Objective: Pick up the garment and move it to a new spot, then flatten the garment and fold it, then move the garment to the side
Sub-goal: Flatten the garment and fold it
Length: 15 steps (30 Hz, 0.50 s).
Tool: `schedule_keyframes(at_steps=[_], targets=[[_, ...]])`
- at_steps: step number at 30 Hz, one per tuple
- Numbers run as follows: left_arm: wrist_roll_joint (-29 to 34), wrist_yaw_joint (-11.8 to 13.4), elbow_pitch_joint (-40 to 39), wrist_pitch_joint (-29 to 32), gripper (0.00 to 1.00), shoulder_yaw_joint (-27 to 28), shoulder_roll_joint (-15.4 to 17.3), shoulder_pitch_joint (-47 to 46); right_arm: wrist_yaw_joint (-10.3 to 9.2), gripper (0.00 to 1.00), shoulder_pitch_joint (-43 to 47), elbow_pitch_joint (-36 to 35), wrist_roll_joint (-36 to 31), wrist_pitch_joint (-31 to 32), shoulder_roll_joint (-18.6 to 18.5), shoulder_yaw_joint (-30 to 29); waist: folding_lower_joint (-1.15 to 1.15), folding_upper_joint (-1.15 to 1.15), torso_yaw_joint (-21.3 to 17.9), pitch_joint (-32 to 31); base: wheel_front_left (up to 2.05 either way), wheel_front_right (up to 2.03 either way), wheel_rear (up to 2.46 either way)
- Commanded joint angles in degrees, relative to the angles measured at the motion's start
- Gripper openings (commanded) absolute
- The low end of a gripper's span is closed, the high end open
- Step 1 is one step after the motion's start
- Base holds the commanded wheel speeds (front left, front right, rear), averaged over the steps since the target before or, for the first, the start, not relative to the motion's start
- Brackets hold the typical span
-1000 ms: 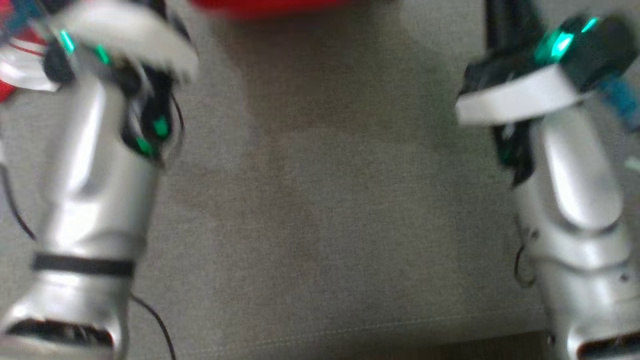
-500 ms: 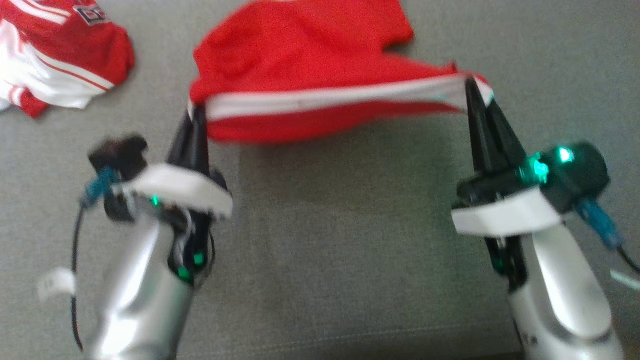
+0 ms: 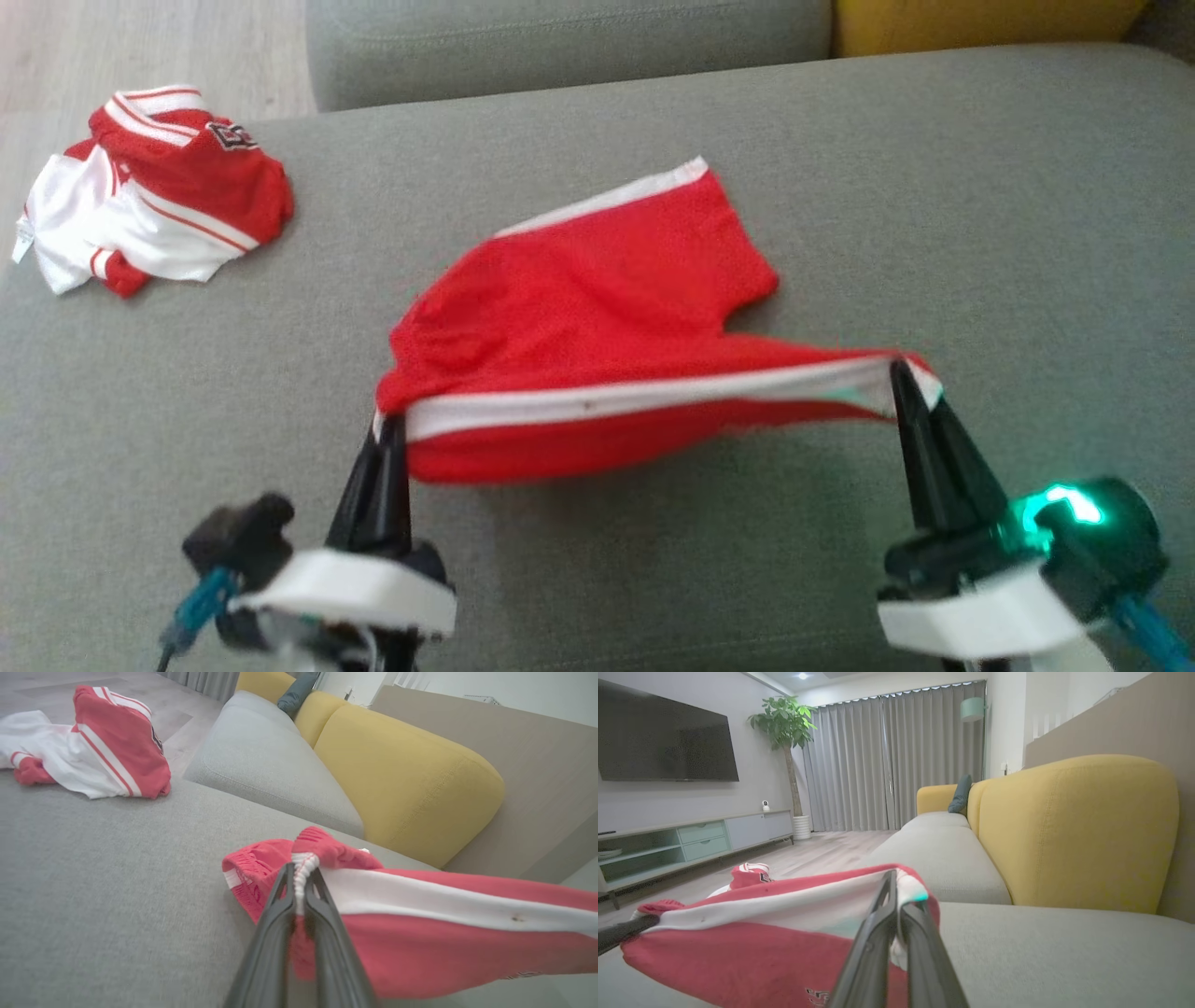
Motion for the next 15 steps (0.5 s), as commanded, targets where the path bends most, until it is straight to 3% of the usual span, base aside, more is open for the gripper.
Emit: schedule_keyframes(at_steps=[1, 7, 15], targets=[[-0.23, 1.59, -4.98, 0.42, 0.0, 1.89, 1.16, 1.31, 0.37, 0.0, 0.97, -3.8, 0.0, 0.4, -1.31, 0.74, 0.01, 0.0, -0.31, -0.23, 0.0, 0.0, 0.0], [-1.06, 4.03, -10.29, 3.28, 0.0, 0.87, 1.2, 7.19, 0.37, 0.0, 3.41, -4.69, 0.94, 1.89, -1.69, 0.97, 0.01, 0.0, 0.16, 1.19, 0.0, 0.0, 0.0], [-3.21, 4.68, -6.44, 5.9, 0.0, 0.43, -0.95, 1.3, 0.37, 0.0, -4.17, 2.09, 1.59, 2.26, -2.91, 0.34, 0.01, 0.0, 3.06, 4.5, 0.0, 0.0, 0.0]])
